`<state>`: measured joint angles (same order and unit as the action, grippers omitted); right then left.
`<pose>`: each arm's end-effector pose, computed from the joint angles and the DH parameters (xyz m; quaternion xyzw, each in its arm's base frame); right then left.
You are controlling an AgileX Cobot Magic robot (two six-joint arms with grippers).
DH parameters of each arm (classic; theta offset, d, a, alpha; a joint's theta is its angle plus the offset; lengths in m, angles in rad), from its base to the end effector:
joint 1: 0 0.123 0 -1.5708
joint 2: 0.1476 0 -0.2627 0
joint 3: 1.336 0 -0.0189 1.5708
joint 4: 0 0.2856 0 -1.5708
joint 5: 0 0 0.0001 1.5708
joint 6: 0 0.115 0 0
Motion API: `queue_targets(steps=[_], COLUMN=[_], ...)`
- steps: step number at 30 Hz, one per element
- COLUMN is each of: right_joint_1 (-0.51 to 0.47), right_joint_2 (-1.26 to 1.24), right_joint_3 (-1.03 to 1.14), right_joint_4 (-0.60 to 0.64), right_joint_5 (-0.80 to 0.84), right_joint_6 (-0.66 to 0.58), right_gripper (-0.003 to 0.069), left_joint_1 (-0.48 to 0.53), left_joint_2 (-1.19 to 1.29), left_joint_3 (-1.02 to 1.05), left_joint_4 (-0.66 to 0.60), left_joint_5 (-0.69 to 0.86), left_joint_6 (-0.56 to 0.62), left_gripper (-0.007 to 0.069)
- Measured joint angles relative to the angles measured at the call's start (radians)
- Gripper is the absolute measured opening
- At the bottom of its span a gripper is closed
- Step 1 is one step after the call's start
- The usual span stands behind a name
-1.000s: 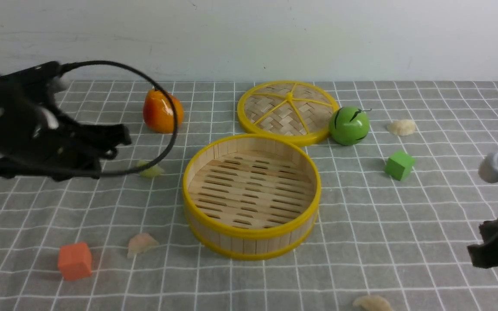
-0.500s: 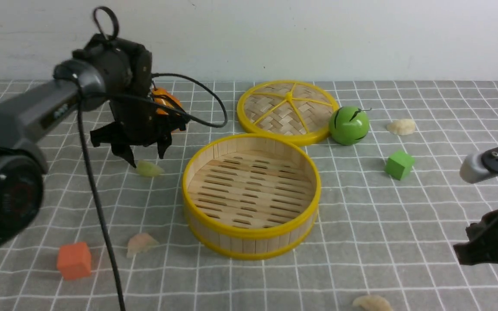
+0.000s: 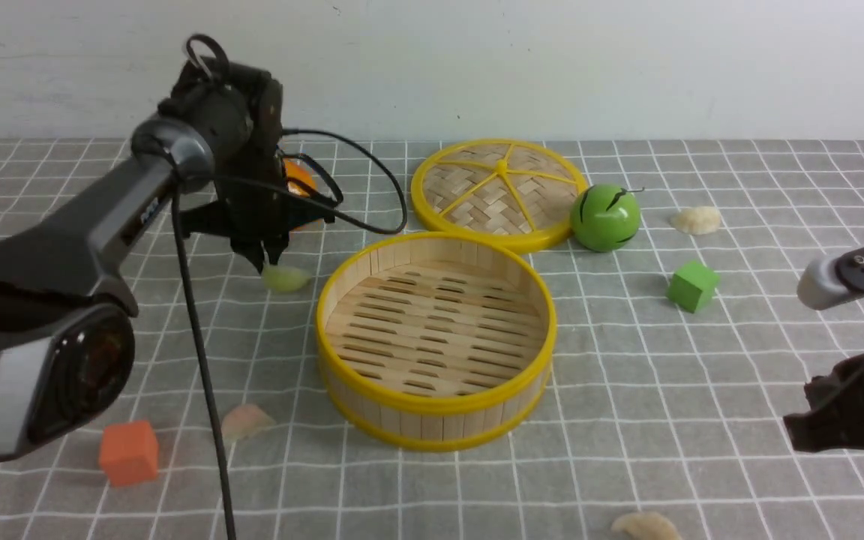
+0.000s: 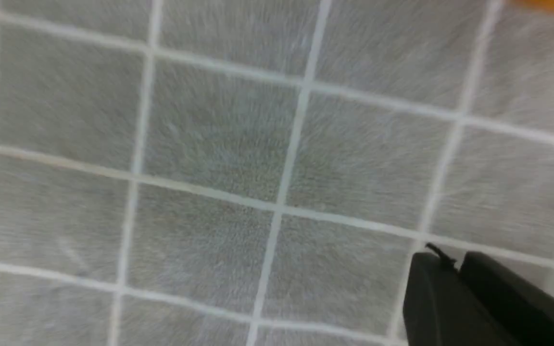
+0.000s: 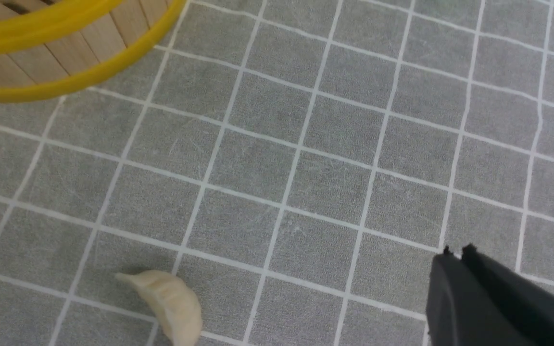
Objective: Put the dumplings into the steamer on the table with the grey tablecloth.
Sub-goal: 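Reach for and grasp a dumpling on the table with the left gripper, then place the dumpling into the bamboo steamer basket with the left gripper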
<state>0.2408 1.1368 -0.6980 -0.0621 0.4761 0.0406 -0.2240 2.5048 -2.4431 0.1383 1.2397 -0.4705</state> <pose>0.2709 0.0632 0.2097 -0.1135 0.9246 0.0278 0.3626 0.5464 -0.1091 0.1659 -0.1103 0.9756 0.0040 0.1896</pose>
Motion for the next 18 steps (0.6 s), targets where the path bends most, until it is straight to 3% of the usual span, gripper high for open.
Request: queue_targets(steps=[4,9,13,18], right_joint_1=[0.000,0.000,0.000,0.000], right_joint_2=[0.000,0.000,0.000,0.000], right_joint_3=[0.000,0.000,0.000,0.000], right_joint_4=[0.005,0.020,0.026,0.028], right_joint_5=[0.002,0.005,0.005,0.005], right_joint_6=[0.001,0.001,0.001,0.001], right_gripper=[0.0014,0.0018,0.0021,0.0025], left_joint_1=[0.000,-0.015,-0.112,-0.206], left_joint_2=[-0.152,-0.254,-0.260,-0.172], left_joint_3=[0.000,-0.002,-0.007,-0.007], left_joint_4=[-0.012,-0.113,-0.164,-0.106], left_joint_5=[0.002,0.004,0.004,0.004], left_joint_6=[0.062,0.133,0.196,0.238], left_gripper=[0.0017,0.0017,0.0017,0.0017])
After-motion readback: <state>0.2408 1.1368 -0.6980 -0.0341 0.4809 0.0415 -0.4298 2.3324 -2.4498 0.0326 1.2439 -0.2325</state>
